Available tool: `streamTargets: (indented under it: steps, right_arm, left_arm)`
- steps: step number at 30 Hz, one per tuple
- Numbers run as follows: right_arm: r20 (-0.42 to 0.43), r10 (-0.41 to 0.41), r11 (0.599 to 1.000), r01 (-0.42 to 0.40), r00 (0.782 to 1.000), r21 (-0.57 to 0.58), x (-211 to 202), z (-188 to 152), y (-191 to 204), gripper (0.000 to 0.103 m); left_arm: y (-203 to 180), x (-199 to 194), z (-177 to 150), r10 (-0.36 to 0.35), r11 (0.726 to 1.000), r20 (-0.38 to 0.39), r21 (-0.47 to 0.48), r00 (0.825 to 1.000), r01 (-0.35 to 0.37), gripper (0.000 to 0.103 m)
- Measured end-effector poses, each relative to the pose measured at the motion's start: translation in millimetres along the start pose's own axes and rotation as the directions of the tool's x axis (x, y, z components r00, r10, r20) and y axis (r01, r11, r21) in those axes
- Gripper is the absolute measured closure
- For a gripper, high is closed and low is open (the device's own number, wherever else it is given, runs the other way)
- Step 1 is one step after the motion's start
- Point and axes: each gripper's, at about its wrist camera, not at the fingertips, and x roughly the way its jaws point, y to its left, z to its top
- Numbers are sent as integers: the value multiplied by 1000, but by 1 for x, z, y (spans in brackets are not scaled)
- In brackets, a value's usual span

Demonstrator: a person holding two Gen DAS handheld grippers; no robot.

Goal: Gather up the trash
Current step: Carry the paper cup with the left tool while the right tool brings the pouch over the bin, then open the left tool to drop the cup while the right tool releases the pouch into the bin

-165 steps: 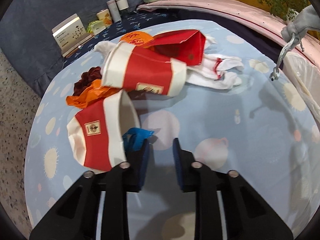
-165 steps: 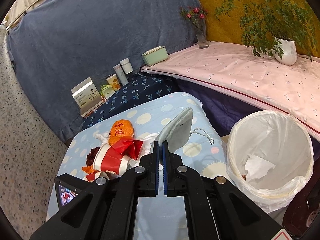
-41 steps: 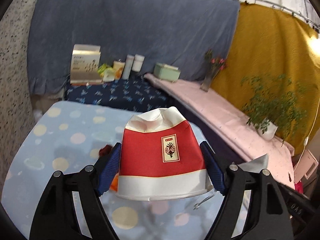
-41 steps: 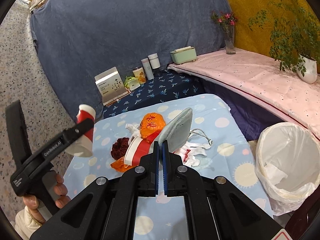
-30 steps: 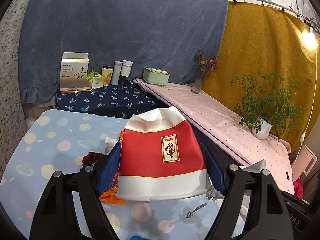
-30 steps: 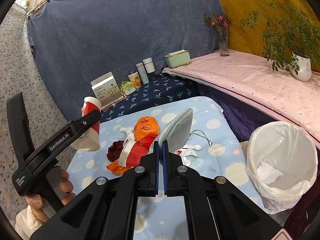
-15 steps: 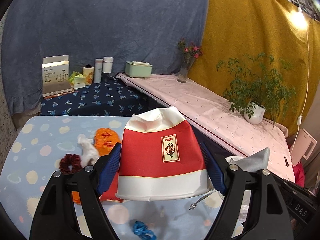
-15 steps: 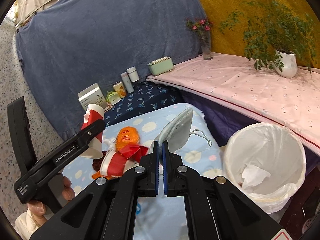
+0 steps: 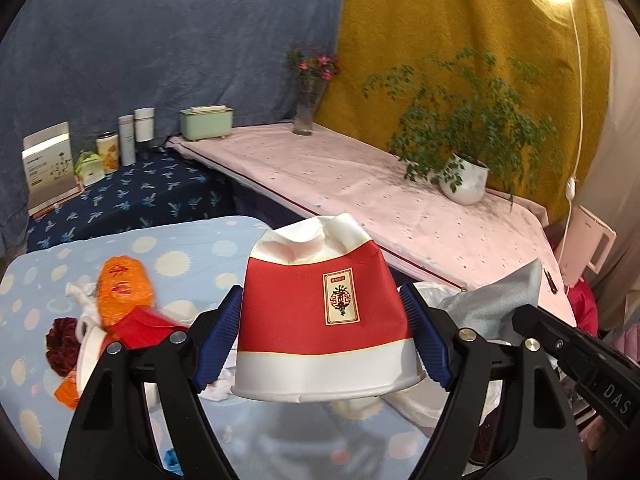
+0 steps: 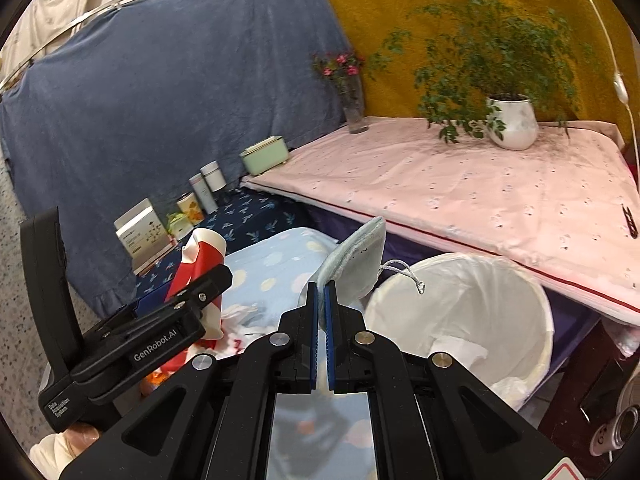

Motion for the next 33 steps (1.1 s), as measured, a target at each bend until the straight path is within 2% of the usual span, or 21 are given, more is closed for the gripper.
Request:
streamTargets:
  steps: [7, 14, 17, 18, 20, 21, 25, 30, 33]
  right_arm:
    - [13, -75, 996, 74, 997, 45, -2, 6, -41, 99]
    - [5, -130, 988, 130, 991, 82, 2, 12, -74, 99]
    - [-4, -138, 985, 138, 990, 99, 5, 11, -83, 98]
    - [-6, -142, 984, 142, 990, 103, 6, 11, -85, 97]
    - [1, -155, 982, 154, 988, 112, 6, 11, -89, 91]
    - [2, -157, 981, 156, 988, 115, 6, 11, -90, 91]
    - [17, -156, 980, 152, 988, 130, 4, 13, -91, 77]
    - [28, -150, 982, 145, 988, 118, 0, 15, -83, 75]
    - [38, -142, 985, 138, 989, 108, -4, 16, -75, 69]
  left_arm:
    - [-43, 32, 1, -75, 996, -81, 42, 994, 79, 28]
    - [-84, 57, 1, -120, 984, -125, 113, 985, 135, 27]
    - [-91, 69, 2, -138, 983, -156, 99, 978, 154, 26]
    - [-92, 72, 2, -136, 984, -161, 94, 977, 153, 25]
    - [-92, 76, 2, -128, 986, -172, 88, 977, 145, 12]
    - [-91, 76, 2, -120, 987, -172, 84, 978, 136, 10]
    - [-86, 77, 0, -104, 990, -180, 73, 978, 119, 10]
    - [-78, 71, 2, -87, 993, -174, 60, 981, 98, 10]
    - [-72, 65, 2, -81, 995, -168, 49, 983, 90, 10]
